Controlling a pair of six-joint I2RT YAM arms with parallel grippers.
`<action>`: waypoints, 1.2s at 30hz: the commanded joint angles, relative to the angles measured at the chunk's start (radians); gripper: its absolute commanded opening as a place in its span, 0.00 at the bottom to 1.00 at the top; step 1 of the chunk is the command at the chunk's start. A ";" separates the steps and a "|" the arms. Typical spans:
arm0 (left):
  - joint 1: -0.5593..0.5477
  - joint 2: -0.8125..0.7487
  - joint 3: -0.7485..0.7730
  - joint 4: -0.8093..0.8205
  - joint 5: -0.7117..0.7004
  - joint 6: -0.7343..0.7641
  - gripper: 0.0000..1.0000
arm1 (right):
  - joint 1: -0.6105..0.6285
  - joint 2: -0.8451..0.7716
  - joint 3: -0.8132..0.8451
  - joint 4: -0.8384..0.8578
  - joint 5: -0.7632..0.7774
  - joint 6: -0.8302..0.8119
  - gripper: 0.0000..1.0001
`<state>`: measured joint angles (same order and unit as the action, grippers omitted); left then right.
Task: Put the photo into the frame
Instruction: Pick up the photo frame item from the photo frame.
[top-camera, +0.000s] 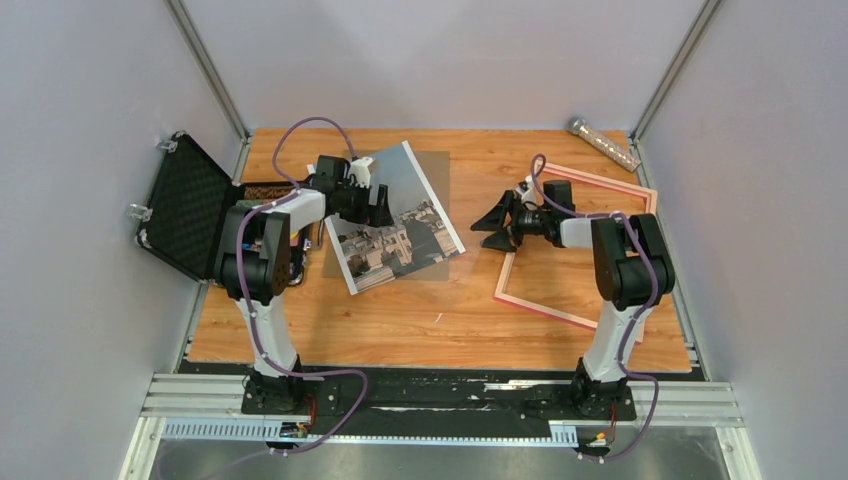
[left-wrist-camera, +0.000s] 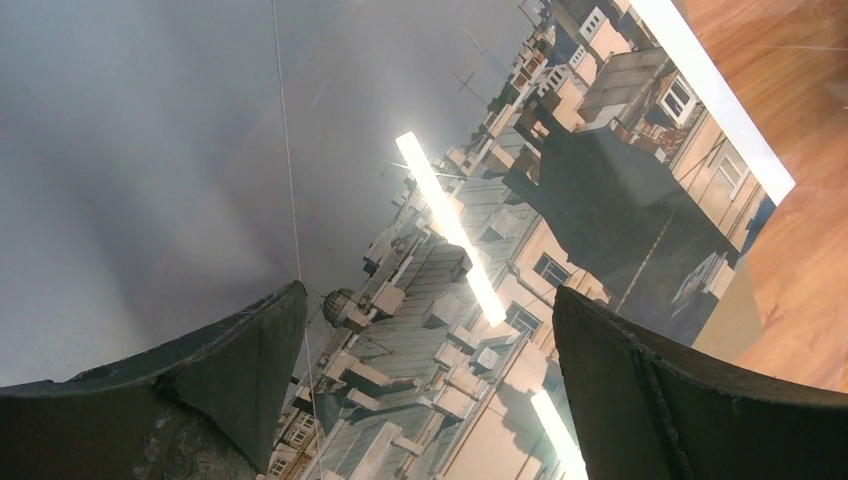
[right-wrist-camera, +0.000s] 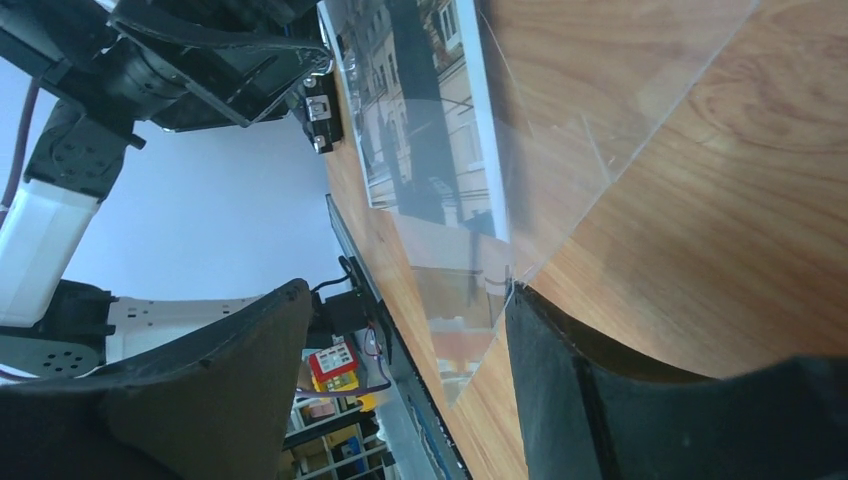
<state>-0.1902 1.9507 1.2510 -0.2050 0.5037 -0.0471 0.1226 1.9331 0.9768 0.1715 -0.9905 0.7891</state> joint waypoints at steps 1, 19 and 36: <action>-0.015 -0.008 -0.048 -0.112 0.032 -0.028 1.00 | -0.002 -0.051 -0.011 0.136 -0.067 0.045 0.68; -0.015 -0.025 -0.064 -0.100 0.086 -0.020 1.00 | -0.011 -0.020 -0.013 0.227 -0.101 -0.029 0.62; -0.015 -0.044 -0.086 -0.079 0.126 -0.023 1.00 | -0.055 -0.040 -0.087 0.408 -0.160 0.082 0.61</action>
<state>-0.1886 1.9202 1.2026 -0.2016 0.5709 -0.0444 0.0628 1.9244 0.8970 0.4557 -1.1069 0.8181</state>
